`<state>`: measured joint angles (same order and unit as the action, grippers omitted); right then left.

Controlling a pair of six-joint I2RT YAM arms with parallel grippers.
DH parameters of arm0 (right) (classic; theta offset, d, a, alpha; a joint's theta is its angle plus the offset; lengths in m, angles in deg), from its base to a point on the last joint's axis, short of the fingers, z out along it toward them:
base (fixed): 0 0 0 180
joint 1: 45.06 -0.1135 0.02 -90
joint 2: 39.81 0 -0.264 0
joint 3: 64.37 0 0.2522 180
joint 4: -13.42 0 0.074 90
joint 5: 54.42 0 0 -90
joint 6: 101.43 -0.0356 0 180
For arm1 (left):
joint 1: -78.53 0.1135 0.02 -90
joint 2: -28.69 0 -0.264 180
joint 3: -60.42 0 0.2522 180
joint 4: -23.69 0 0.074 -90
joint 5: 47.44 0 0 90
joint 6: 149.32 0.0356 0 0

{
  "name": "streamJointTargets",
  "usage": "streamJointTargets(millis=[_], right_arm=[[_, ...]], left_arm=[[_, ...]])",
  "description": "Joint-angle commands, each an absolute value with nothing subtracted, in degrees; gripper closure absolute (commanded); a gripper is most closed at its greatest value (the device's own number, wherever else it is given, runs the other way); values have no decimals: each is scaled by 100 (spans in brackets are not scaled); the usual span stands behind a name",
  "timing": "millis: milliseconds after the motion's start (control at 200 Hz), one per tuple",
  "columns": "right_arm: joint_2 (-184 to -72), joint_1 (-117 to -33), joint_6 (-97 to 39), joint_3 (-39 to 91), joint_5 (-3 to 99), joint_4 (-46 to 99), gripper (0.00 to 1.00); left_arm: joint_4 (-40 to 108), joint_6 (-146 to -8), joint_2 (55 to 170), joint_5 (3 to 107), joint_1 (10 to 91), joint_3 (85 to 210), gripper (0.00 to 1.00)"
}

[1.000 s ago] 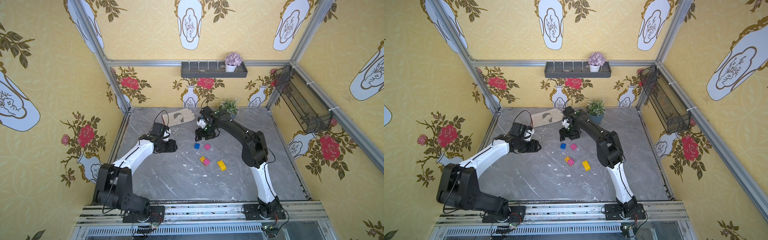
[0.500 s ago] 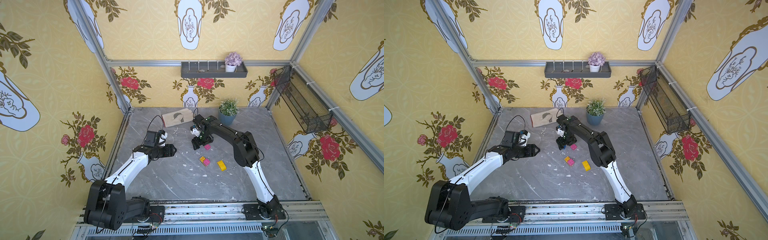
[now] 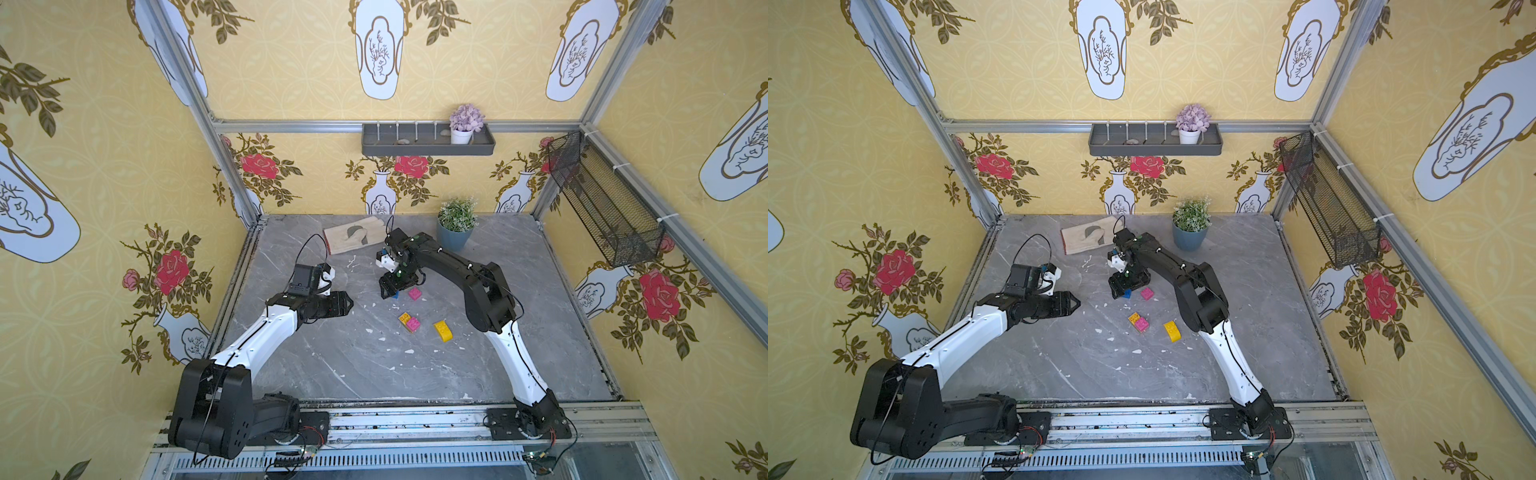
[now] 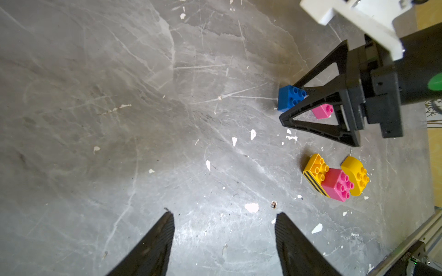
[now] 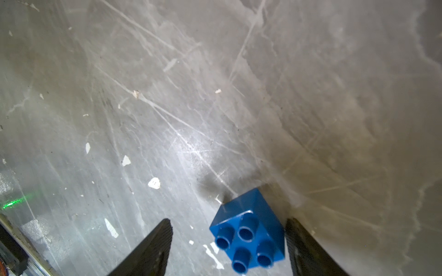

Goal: Assemble the letter s with lego
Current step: Pick up the lego brick from the center of the board.

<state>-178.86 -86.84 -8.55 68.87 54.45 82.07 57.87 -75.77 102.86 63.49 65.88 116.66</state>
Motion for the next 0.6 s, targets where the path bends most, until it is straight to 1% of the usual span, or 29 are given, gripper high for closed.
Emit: streamJointTargets(millis=[0, 285, 415, 600], right_arm=[[-17912, -8690, -806, 6874, 5513, 8156, 26], [-17695, -8866, -666, 6622, 5383, 8185, 31], [-17659, -8935, -643, 6549, 5035, 8245, 34], [-17742, -9042, -561, 6691, 4573, 8220, 35]], left_arm=[[5703, -7571, 10284, 6357, 6596, 11607, 31], [5641, -7561, 10350, 6430, 6600, 11521, 31], [5634, -7554, 10336, 6452, 6596, 11480, 30], [5612, -7554, 10368, 6523, 6604, 11453, 30]])
